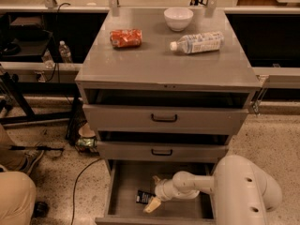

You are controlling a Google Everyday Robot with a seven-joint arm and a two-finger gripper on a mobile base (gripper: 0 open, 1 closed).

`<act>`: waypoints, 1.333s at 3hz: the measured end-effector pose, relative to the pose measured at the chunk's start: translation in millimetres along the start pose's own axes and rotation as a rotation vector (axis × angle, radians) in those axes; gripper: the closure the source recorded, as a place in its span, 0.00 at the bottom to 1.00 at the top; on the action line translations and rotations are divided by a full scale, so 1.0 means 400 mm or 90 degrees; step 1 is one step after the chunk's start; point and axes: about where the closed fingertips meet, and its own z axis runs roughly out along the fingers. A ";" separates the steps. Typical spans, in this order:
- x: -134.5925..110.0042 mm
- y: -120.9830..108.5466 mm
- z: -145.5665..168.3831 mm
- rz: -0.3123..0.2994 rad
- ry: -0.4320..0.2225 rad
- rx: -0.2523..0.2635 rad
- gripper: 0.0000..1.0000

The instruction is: Pick rxbar blueberry from bottom drawer and place on counter

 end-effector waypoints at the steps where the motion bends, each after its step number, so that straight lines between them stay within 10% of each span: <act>1: 0.004 0.014 0.055 -0.013 -0.001 -0.016 0.00; 3: 0.012 0.015 0.135 -0.019 -0.005 -0.036 0.00; 4: 0.018 0.012 0.155 -0.020 -0.004 -0.039 0.16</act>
Offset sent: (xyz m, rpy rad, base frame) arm 0.0026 0.0351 -0.0443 0.0193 0.0063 0.0679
